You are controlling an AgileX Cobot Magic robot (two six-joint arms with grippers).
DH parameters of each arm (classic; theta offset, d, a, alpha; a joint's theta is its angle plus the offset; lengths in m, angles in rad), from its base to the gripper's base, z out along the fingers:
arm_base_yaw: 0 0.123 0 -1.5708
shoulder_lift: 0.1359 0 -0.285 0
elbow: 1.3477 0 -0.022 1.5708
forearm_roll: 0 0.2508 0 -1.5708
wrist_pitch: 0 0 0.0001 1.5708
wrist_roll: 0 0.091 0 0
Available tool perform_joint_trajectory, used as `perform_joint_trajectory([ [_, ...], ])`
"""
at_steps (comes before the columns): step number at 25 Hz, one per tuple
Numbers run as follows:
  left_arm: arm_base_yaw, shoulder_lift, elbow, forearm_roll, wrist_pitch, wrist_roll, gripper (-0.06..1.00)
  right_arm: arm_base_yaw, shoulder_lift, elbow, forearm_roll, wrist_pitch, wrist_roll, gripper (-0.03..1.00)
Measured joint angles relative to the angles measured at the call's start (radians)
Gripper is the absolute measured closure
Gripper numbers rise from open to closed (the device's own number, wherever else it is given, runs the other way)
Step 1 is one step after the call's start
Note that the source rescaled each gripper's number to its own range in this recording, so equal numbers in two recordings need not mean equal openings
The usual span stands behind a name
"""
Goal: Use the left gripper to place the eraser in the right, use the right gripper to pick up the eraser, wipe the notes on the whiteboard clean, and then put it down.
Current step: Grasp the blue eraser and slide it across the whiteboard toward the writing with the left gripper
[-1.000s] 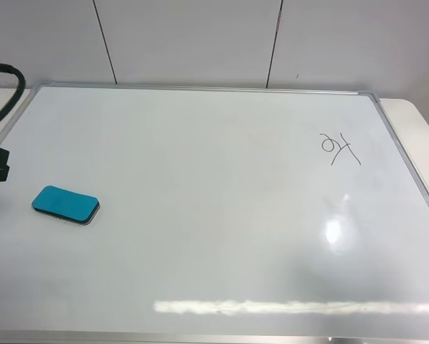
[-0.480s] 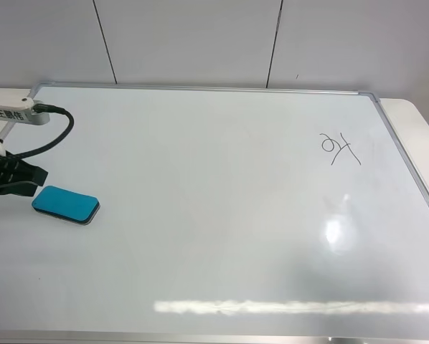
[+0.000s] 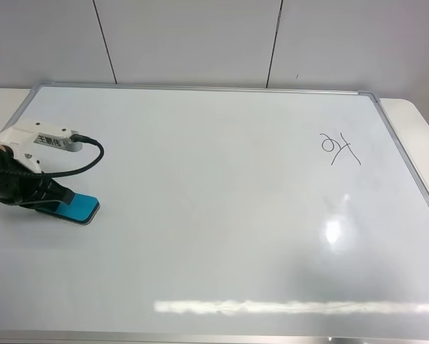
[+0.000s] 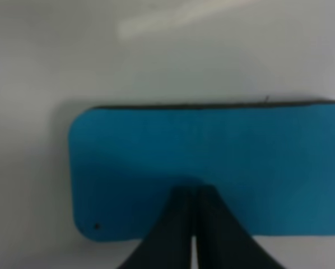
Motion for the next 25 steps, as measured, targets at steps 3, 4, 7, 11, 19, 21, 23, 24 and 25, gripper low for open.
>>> perform_joint_trajectory([
  [3, 0.0, 0.025, -0.004, 0.0, -0.006, -0.002, 0.94, 0.0, 0.0, 0.0, 0.0, 0.0, 0.0, 0.05],
  [4, -0.001, 0.03, -0.007, -0.001, -0.006, -0.002, 0.94, 0.0, 0.0, 0.0, 0.0, 0.0, 0.0, 0.05],
  [7, -0.035, 0.036, -0.01, -0.002, -0.028, -0.003, 0.94, 0.0, 0.0, 0.0, 0.0, 0.0, 0.0, 0.05],
  [11, -0.121, 0.045, -0.01, -0.002, -0.093, -0.052, 0.94, 0.0, 0.0, 0.0, 0.0, 0.0, 0.0, 0.05],
  [19, -0.39, 0.074, -0.01, -0.003, -0.198, -0.294, 0.94, 0.0, 0.0, 0.0, 0.0, 0.0, 0.0, 0.05],
  [21, -0.467, 0.091, -0.013, -0.003, -0.237, -0.379, 0.94, 0.0, 0.0, 0.0, 0.0, 0.0, 0.0, 0.05],
  [23, -0.535, 0.117, -0.029, -0.003, -0.259, -0.446, 0.94, 0.0, 0.0, 0.0, 0.0, 0.0, 0.0, 0.05],
  [24, -0.568, 0.13, -0.044, -0.003, -0.267, -0.474, 0.94, 0.0, 0.0, 0.0, 0.0, 0.0, 0.0, 0.05],
  [25, -0.599, 0.147, -0.061, -0.003, -0.268, -0.493, 0.94, 0.0, 0.0, 0.0, 0.0, 0.0, 0.0, 0.05],
])
